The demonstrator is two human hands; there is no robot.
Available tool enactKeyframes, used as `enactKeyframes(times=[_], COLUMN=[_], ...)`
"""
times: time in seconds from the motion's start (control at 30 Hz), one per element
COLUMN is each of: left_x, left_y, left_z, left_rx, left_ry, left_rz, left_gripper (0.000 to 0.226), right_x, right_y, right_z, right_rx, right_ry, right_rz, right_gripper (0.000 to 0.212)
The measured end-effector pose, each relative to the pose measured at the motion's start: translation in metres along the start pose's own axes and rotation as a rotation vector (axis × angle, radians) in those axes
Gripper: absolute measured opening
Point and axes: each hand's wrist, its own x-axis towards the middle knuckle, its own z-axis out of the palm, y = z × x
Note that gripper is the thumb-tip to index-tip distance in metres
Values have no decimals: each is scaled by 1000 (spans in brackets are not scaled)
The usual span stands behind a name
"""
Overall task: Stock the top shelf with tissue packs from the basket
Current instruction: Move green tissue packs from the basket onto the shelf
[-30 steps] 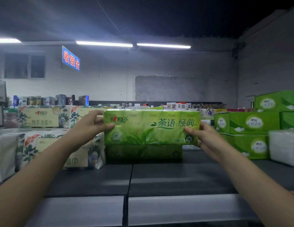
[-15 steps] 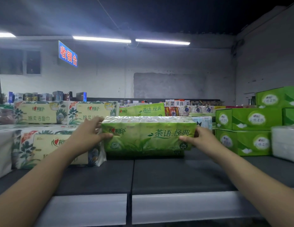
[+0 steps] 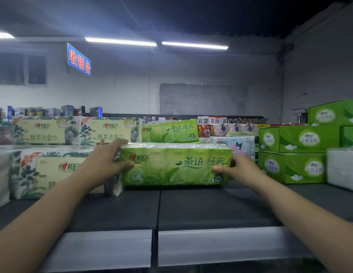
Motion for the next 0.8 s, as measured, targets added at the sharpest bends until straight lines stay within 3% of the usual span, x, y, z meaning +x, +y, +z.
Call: enactKeyframes(times=[0.67,0.73,0.8], left_x=[-3,-4,-4], left_y=[8,6,5], left_z=[1,1,0], left_rx=[267,263,228], left_ry=[-13,-6,10], left_rz=[165,205,237], left_gripper=[64,67,71], right_x=[0,-1,-3], right_y=[2,-2,-9], right_z=[5,3,-2], right_rx=[-29,-24,-13], right_ry=[-105,-113,-55], right_rz=[106,97,64], right_gripper=[44,58,89])
